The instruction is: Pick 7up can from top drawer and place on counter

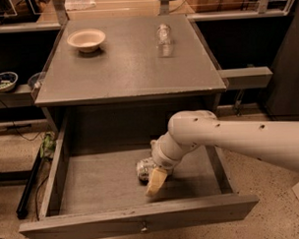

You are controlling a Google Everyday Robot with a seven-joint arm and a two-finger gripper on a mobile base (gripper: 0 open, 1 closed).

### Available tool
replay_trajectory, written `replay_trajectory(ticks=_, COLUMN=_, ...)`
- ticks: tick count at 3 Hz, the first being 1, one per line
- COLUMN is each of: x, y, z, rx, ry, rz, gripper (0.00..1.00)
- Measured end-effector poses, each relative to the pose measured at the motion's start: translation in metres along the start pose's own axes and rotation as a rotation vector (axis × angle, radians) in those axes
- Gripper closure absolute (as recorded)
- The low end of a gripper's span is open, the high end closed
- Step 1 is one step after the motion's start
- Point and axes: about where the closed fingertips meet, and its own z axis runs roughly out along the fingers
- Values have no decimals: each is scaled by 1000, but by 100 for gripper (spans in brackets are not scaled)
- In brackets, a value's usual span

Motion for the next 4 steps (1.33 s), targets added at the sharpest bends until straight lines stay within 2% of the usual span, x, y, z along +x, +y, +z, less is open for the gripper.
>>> replay_trajectory(ticks=1, x=0, y=0, z=0, rx=0, ry=0, rz=0, gripper=0)
replay_trajectory(ticks=2, x=0, y=0, z=0, rx=0, ry=0, rz=0, gripper=19)
replay_trajectory(ticks=3, x=0, y=0, z=0, rx=0, ry=0, rz=0, gripper=50)
replay_trajectory(ticks=4, x=0, y=0, z=0, rx=0, ry=0, rz=0, gripper=73)
